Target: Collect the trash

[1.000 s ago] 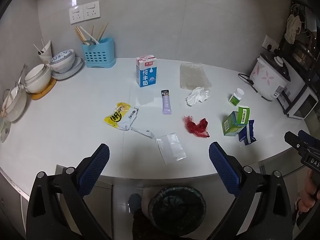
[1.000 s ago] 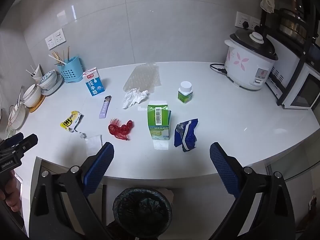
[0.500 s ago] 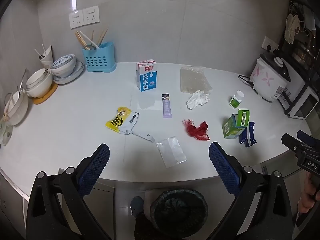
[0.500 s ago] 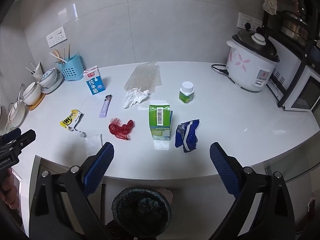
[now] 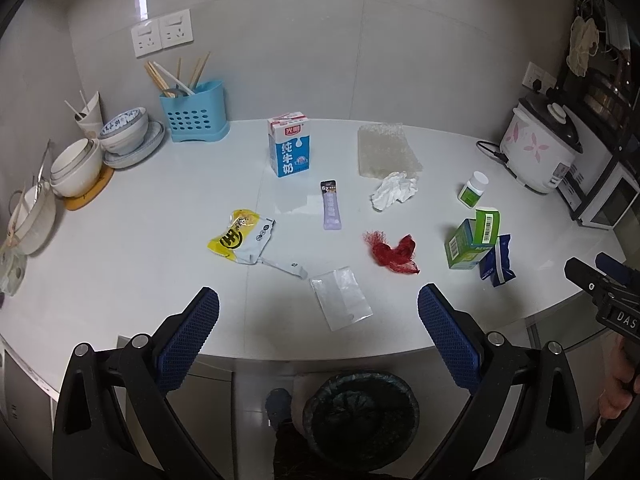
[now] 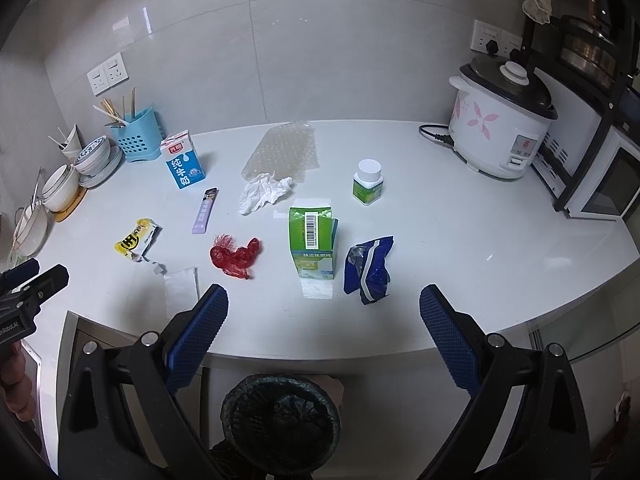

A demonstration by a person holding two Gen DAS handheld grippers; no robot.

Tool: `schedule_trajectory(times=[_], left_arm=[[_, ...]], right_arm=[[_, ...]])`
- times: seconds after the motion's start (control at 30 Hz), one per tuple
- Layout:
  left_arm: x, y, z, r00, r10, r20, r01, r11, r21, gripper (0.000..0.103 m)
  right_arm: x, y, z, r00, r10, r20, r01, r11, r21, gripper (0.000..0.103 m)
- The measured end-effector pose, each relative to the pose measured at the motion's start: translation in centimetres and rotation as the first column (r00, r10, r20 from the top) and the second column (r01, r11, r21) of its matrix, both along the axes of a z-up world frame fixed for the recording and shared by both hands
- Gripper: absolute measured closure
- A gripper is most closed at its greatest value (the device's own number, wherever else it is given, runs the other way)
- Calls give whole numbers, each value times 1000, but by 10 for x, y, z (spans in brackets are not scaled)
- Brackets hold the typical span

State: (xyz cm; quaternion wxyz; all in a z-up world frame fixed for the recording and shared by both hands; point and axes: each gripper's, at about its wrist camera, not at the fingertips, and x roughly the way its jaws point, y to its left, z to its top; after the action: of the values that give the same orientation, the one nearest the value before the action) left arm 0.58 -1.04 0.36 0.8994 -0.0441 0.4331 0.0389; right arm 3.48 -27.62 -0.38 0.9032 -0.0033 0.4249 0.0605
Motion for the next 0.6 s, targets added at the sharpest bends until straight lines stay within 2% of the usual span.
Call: schedule_trajectory(times=[0.6], left_arm=[[2,2,-5,1000,13,-13,-13,1000,0,6]], right_arm=[[3,-3,-2,1000,0,-5,0,1000,2,10]])
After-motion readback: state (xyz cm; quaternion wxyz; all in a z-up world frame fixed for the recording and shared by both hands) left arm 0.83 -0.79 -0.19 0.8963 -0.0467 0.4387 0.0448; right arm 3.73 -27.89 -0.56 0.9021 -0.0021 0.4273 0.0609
